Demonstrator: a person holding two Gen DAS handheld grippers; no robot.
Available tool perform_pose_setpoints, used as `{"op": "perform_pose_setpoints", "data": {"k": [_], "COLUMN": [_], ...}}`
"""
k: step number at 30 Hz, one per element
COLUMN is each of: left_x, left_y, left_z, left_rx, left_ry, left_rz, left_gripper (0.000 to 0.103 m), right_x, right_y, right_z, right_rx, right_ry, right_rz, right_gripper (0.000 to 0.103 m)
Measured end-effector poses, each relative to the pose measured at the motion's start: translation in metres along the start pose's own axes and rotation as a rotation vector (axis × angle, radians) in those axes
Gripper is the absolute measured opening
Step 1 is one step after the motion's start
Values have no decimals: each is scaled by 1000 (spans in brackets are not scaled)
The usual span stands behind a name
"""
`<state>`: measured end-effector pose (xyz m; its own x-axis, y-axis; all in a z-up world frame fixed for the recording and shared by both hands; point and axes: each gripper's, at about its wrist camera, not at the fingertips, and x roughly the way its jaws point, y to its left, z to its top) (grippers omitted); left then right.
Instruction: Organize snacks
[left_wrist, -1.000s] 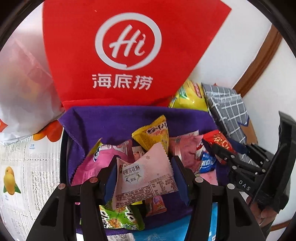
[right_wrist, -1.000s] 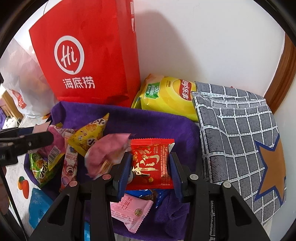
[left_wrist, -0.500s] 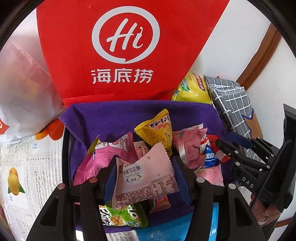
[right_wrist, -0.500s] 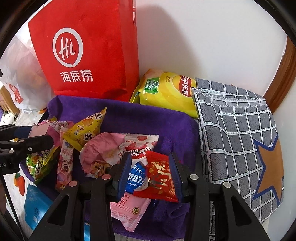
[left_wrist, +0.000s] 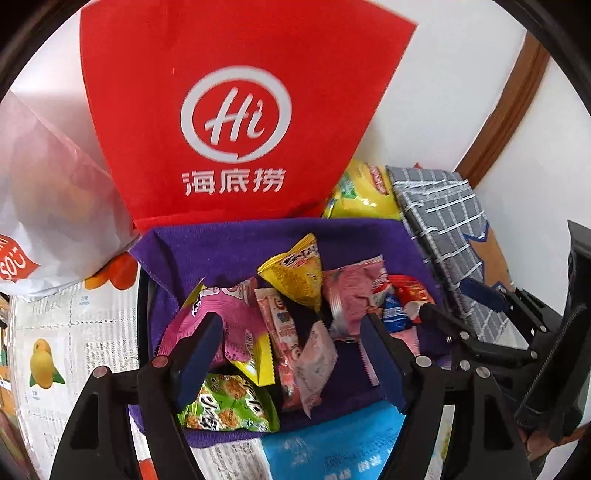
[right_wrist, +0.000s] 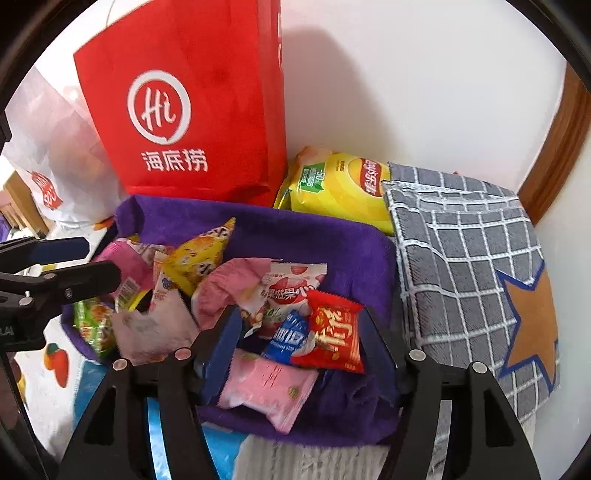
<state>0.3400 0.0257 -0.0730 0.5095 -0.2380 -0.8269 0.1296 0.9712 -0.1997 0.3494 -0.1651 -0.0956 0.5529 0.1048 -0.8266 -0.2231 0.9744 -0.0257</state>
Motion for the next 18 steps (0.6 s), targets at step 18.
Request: {"op": "perform_pose_setpoints", "data": {"k": [18], "left_x": [-122], "left_y": [-25], "left_z": [-73], "left_rx": [17], "left_ry": [-181], "left_rz": [60], "left_gripper": [90], "right_x": [-146], "right_y": [25], "right_z": [-58], "right_rx": [120], "right_ry": [-136], "right_rz": [9], "right_gripper": [68]}}
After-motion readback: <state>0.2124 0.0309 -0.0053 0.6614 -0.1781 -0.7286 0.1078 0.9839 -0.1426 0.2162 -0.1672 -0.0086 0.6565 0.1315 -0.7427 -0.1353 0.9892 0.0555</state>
